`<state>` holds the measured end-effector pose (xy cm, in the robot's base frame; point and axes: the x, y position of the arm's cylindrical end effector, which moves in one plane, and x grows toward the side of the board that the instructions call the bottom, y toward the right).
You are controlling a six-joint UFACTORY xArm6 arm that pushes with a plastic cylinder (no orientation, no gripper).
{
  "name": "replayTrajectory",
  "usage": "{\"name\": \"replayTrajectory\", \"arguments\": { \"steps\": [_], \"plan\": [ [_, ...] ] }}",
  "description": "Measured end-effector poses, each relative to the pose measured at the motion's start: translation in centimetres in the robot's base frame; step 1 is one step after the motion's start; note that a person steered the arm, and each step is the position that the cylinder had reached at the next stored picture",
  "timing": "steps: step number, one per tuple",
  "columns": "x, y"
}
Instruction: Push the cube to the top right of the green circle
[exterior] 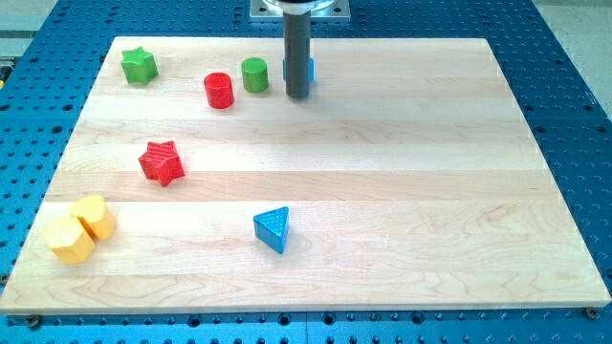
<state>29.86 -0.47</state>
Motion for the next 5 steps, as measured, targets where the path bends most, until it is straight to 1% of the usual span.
{"name": "replayTrajectory", "arguments": {
  "steps": [1, 2, 3, 4, 5],
  "plan": [
    [-0.7, -0.1],
    [1.0, 4.4],
    [-1.7, 6.7],
    [-3.1, 6.3],
    [-3.1, 2.5]
  ]
}}
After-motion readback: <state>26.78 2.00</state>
